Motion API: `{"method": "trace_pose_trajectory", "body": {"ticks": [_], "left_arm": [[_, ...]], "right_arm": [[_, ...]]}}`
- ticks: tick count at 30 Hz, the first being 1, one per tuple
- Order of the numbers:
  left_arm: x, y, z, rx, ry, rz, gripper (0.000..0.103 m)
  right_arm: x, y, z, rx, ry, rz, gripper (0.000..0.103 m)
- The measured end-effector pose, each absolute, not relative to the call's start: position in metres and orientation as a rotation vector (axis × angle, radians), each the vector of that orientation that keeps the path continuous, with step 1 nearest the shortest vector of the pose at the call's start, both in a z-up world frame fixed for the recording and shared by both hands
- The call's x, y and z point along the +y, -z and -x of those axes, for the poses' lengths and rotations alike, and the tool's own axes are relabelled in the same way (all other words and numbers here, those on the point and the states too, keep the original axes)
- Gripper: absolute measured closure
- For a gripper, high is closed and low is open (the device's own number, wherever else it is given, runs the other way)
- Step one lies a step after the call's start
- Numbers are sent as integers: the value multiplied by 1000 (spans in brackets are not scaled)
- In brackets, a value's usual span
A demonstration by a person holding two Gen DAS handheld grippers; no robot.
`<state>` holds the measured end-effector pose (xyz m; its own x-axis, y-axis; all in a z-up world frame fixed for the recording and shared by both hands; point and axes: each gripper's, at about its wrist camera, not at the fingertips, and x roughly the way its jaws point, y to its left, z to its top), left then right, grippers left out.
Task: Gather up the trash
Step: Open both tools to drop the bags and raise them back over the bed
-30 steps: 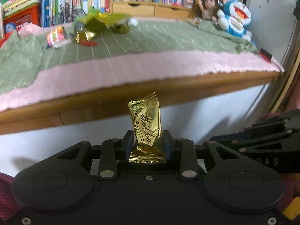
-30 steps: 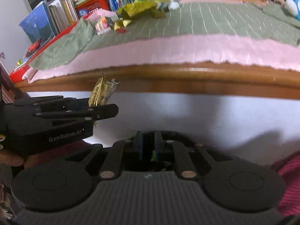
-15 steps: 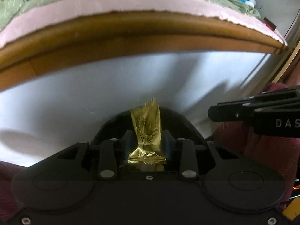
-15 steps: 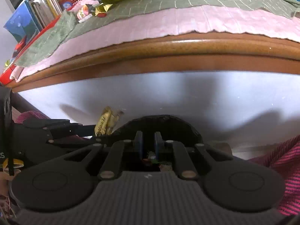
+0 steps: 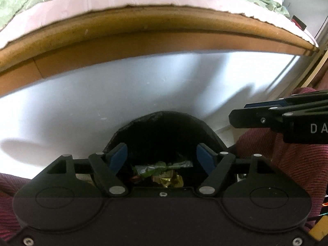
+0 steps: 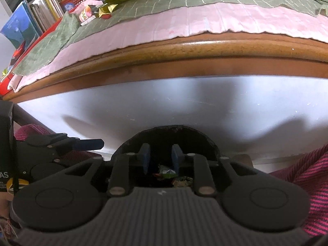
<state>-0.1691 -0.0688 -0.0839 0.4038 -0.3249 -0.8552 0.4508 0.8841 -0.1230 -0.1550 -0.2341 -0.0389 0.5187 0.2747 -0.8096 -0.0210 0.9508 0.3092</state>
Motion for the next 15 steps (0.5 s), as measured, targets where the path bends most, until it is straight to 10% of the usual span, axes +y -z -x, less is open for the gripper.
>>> {"method": "trace_pose_trajectory", "body": {"ticks": [15], "left_arm": [[-34, -28, 149, 661, 426, -77, 20]], "right_arm": [[-246, -51, 124, 663, -255, -150, 22]]}}
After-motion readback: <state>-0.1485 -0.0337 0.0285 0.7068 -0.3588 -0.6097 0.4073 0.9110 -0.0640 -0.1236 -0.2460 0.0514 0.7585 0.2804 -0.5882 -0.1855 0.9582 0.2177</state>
